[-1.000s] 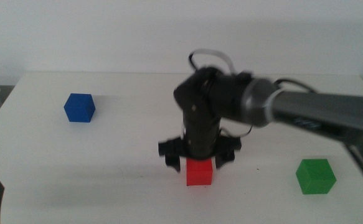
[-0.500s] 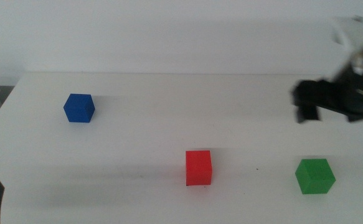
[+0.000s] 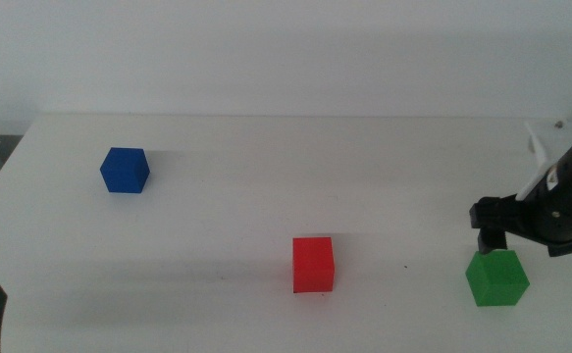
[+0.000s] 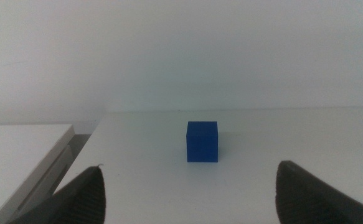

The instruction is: Stack red cubes first, then green, then blue cubes in a specific spot.

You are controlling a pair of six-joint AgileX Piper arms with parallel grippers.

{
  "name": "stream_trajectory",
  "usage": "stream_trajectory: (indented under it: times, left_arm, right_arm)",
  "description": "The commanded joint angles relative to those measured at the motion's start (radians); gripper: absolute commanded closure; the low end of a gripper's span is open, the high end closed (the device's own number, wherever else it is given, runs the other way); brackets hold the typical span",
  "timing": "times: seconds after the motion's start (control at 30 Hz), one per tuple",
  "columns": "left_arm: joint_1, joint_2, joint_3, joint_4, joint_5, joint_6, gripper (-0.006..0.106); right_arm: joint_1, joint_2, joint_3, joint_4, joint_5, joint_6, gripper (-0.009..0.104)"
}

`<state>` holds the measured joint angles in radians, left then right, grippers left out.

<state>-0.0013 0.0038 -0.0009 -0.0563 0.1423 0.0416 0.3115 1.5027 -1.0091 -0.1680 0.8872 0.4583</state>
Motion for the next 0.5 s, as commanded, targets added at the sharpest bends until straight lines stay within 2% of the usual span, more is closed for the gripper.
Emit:
stream_trajectory:
  times: [0.0, 0.2, 0.47]
  left_arm:
    - [0.000, -0.004, 0.001, -0.002, -0.005, -0.005, 0.007]
    - [0.000, -0.004, 0.001, -0.002, -0.005, -0.005, 0.007]
    - [0.000, -0.004, 0.001, -0.002, -0.005, -0.005, 0.007]
  right_arm:
    - [-0.020, 0.041, 0.008, -0.002, -0.037, -0.010, 0.002]
    - [-0.022, 0.130, 0.010, 0.023, -0.077, -0.010, 0.002]
    - [-0.022, 0.209, 0.010, 0.000, -0.148, 0.060, 0.002]
